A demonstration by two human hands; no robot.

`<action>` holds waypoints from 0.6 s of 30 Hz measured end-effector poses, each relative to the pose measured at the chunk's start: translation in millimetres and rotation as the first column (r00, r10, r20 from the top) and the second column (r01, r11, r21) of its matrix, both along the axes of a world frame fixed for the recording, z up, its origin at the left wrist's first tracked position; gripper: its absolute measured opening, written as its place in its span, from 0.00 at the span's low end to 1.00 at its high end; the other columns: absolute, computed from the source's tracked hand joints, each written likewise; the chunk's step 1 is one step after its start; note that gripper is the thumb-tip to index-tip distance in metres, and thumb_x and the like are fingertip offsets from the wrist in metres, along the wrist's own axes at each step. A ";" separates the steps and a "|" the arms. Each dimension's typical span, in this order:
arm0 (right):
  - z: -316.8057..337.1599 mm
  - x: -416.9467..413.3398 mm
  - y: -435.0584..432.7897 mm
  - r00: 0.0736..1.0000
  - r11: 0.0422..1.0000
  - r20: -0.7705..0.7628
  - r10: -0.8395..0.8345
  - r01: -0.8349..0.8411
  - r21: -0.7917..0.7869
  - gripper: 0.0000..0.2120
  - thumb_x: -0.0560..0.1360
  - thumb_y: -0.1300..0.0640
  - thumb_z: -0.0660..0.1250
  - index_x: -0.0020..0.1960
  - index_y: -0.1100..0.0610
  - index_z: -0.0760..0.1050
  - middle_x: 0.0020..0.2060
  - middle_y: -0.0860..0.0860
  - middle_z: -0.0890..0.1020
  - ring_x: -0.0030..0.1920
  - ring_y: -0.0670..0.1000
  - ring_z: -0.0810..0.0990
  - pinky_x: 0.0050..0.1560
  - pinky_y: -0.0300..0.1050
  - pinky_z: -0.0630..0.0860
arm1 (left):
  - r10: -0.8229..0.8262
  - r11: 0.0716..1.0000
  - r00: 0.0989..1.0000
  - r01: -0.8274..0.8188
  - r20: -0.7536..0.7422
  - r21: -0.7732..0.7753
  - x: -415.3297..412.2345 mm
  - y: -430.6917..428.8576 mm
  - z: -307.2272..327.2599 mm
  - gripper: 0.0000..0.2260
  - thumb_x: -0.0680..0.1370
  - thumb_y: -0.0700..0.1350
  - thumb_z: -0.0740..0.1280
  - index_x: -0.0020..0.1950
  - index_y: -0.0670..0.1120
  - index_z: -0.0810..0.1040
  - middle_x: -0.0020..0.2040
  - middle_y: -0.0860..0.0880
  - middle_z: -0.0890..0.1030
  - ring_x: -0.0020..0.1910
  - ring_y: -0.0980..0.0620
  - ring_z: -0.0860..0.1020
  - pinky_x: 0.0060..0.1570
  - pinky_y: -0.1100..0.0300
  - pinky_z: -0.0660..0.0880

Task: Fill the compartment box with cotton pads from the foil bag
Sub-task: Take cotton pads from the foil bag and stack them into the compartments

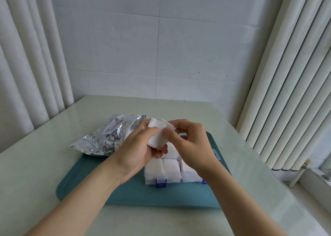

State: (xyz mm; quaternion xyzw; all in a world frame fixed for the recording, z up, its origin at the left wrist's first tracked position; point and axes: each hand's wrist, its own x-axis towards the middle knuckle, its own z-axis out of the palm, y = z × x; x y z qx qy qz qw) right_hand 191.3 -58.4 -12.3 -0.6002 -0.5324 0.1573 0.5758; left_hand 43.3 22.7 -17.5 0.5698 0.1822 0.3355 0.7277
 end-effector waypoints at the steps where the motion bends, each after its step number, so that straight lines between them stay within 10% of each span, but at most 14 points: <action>1: 0.5 0.3 -0.8 0.999 1.000 -0.027 0.024 -0.024 0.014 0.07 0.81 0.58 0.71 0.50 0.50 0.87 0.44 0.46 0.88 0.48 0.52 0.86 0.55 0.59 0.83 | 0.031 0.999 0.999 -0.030 -0.028 0.035 0.6 -0.5 -1.6 0.12 0.89 0.43 0.57 0.70 0.39 0.70 0.47 0.40 0.83 0.39 0.44 0.78 0.37 0.54 0.72; 7: -1.3 6.9 -0.3 0.993 0.999 -0.115 0.038 -0.035 0.028 0.04 0.81 0.59 0.72 0.51 0.57 0.87 0.41 0.51 0.89 0.43 0.49 0.87 0.48 0.46 0.83 | 0.333 0.842 0.941 -0.269 -0.059 0.468 -0.1 8.5 -12.6 0.07 0.86 0.46 0.65 0.61 0.47 0.81 0.52 0.47 0.87 0.53 0.47 0.86 0.52 0.52 0.84; 18: -3.0 10.0 -0.3 0.964 0.977 -0.180 0.197 -0.208 -0.043 0.13 0.83 0.61 0.68 0.66 0.52 0.80 0.49 0.59 0.86 0.44 0.51 0.84 0.46 0.42 0.80 | 0.388 0.832 0.922 -0.345 -0.011 0.435 -1.3 8.5 -10.9 0.08 0.83 0.45 0.71 0.60 0.53 0.85 0.51 0.52 0.88 0.49 0.49 0.87 0.43 0.49 0.86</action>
